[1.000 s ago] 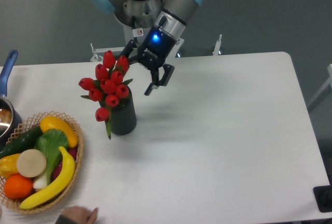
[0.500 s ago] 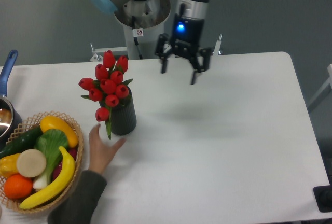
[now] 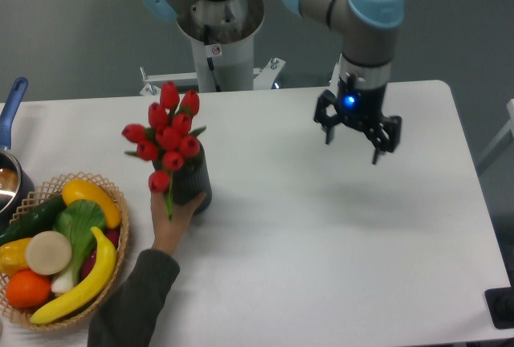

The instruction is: Insert the flowers into the vase

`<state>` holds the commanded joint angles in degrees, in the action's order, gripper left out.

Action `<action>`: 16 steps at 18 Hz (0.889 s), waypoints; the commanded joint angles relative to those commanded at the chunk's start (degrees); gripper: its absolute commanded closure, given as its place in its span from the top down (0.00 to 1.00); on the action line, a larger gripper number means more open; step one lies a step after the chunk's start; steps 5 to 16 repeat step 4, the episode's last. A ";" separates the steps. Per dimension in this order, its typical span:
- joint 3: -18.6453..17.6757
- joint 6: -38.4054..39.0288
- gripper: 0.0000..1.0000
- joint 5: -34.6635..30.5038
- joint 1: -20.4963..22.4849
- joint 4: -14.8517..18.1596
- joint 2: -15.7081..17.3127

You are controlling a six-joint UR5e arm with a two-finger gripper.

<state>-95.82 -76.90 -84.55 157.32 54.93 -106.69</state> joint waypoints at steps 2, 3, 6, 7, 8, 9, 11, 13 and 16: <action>3.87 0.00 1.00 -3.15 -0.09 1.83 -1.85; 5.71 0.00 1.00 -4.47 -0.09 4.54 -2.21; 7.38 0.00 1.00 -4.92 0.00 7.35 -2.65; 7.38 0.00 1.00 -4.92 0.00 7.35 -2.65; 7.38 0.00 1.00 -4.92 0.00 7.35 -2.65; 7.38 0.00 1.00 -4.92 0.00 7.35 -2.65; 7.38 0.00 1.00 -4.92 0.00 7.35 -2.65; 7.38 0.00 1.00 -4.92 0.00 7.35 -2.65; 7.38 0.00 1.00 -4.92 0.00 7.35 -2.65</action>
